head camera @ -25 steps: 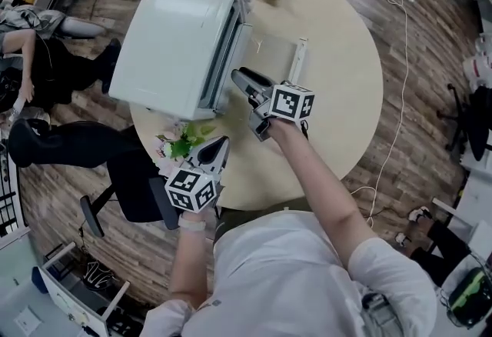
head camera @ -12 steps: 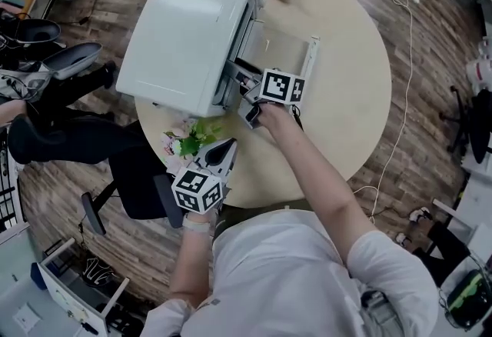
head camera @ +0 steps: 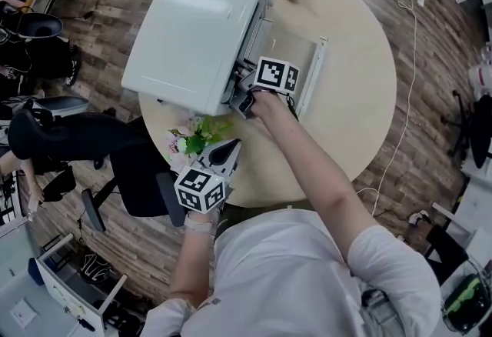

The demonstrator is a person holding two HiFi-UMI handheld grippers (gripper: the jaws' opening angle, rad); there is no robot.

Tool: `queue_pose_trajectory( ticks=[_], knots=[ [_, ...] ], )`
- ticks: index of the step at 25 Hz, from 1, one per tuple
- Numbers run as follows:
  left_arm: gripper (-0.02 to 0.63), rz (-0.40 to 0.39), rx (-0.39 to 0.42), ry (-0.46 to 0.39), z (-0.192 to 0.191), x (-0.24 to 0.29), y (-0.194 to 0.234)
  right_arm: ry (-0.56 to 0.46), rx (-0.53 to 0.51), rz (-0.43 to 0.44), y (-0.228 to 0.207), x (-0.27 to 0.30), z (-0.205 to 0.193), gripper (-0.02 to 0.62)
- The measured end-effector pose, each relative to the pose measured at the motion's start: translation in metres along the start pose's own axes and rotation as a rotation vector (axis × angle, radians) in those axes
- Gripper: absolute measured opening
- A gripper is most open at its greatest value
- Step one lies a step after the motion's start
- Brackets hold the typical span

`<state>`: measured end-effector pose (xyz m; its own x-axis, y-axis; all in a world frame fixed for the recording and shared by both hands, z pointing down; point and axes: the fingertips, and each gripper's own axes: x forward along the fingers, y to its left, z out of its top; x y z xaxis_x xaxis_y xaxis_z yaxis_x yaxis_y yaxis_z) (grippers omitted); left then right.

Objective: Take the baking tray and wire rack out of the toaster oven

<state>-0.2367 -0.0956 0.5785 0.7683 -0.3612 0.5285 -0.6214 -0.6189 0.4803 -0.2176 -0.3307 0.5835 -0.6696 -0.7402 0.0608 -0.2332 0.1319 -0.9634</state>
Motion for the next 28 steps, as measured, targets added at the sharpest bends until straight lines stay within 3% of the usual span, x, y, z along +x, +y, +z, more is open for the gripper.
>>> queue_pose_trajectory(
  ticks=[7,16,28],
  knots=[
    [-0.002,0.007,-0.006,0.016,-0.005,0.001,0.001,0.023,0.044,-0.007,-0.005,0.006,-0.001,0.256],
    [-0.002,0.026,-0.019,0.022,-0.010,0.005,-0.004,0.021,0.024,-0.034,-0.008,-0.013,0.002,0.211],
    [-0.002,0.013,-0.015,0.043,-0.018,0.015,-0.024,-0.036,-0.102,-0.101,-0.008,-0.063,0.015,0.107]
  ],
)
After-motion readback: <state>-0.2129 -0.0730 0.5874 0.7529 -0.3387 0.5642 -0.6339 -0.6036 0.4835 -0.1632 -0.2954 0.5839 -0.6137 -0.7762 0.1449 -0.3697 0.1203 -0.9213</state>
